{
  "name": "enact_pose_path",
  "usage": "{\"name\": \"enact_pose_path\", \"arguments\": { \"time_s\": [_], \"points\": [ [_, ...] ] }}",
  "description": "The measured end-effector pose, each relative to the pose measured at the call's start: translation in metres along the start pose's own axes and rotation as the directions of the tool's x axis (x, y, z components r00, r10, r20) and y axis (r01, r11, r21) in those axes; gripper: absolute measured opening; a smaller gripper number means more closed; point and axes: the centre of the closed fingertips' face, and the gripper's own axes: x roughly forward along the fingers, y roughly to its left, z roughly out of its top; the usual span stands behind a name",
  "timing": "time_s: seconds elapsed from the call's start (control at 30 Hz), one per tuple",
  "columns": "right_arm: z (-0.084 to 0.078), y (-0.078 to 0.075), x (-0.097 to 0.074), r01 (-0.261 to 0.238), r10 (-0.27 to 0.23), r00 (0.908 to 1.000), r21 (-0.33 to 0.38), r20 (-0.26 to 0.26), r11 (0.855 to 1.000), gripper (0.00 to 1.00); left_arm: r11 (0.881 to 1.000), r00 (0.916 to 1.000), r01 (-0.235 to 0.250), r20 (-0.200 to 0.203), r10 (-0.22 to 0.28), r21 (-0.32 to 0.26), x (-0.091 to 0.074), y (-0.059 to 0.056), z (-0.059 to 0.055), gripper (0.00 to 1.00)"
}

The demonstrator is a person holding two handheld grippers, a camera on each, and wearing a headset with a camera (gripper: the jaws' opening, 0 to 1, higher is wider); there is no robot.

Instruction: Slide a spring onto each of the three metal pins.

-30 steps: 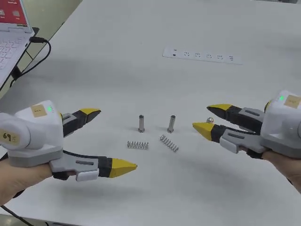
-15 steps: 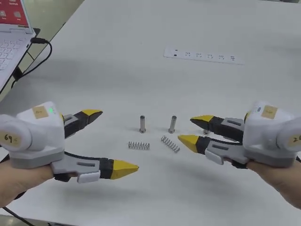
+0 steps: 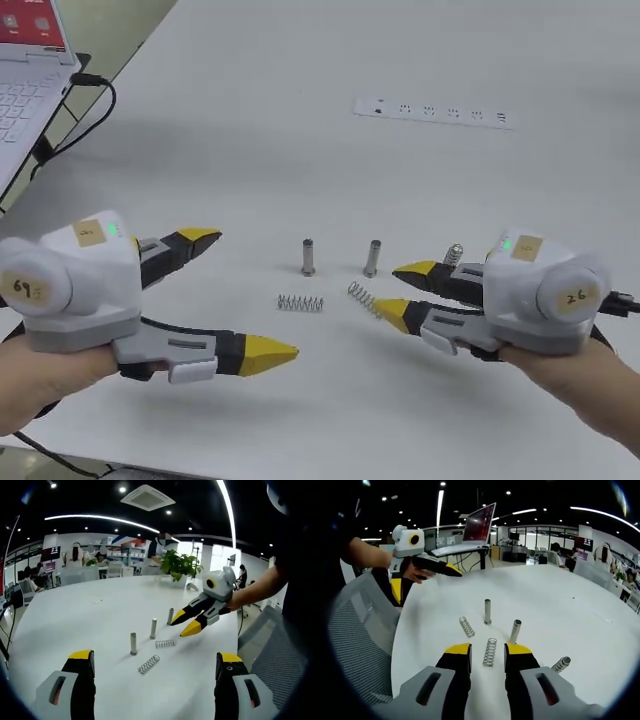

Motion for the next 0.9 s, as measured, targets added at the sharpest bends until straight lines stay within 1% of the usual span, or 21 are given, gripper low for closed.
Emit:
{"name": "enact_pose_path", "arguments": {
  "time_s": [0.13, 0.3, 0.4, 0.53, 0.63, 0.77, 0.9],
  "points": [
    [-0.004, 0.002, 0.006, -0.005, 0.005, 1.0, 0.016, -0.005, 1.0, 0.23, 1.0, 1.0, -0.001, -0.001, 0.001, -0.003, 0.0, 0.0, -0.001, 0.99],
    [-0.01, 0.001, 0.012, 0.003, -0.003, 0.9998, 0.024, -0.021, 1.0, 0.2, 1.0, 1.0, -0.006, -0.002, 0.006, -0.005, -0.001, 0.001, -0.003, 0.99],
    [-0.012, -0.001, 0.016, 0.01, -0.009, 0.9997, 0.047, -0.025, 0.999, 0.2, 1.0, 1.0, -0.008, -0.003, 0.008, -0.005, -0.002, 0.001, -0.003, 0.99],
    [-0.018, 0.0, 0.021, 0.01, -0.008, 0.9991, 0.047, -0.042, 0.999, 0.19, 1.0, 1.0, -0.008, -0.005, 0.008, -0.005, -0.003, 0.0, -0.004, 0.99],
    [-0.02, 0.001, 0.023, 0.006, -0.004, 0.9989, 0.051, -0.046, 0.999, 0.19, 1.0, 0.9999, -0.009, -0.006, 0.009, -0.008, -0.003, 0.0, -0.004, 0.99],
    [-0.023, -0.001, 0.024, 0.014, -0.011, 0.9984, 0.058, -0.055, 0.998, 0.18, 1.0, 0.9999, -0.013, -0.005, 0.013, -0.012, -0.004, 0.001, -0.005, 0.99],
    [-0.023, -0.002, 0.025, 0.018, -0.015, 0.9985, 0.055, -0.053, 0.998, 0.16, 1.0, 0.9999, -0.013, -0.009, 0.013, -0.014, -0.005, 0.0, -0.008, 0.99]
  ]
}}
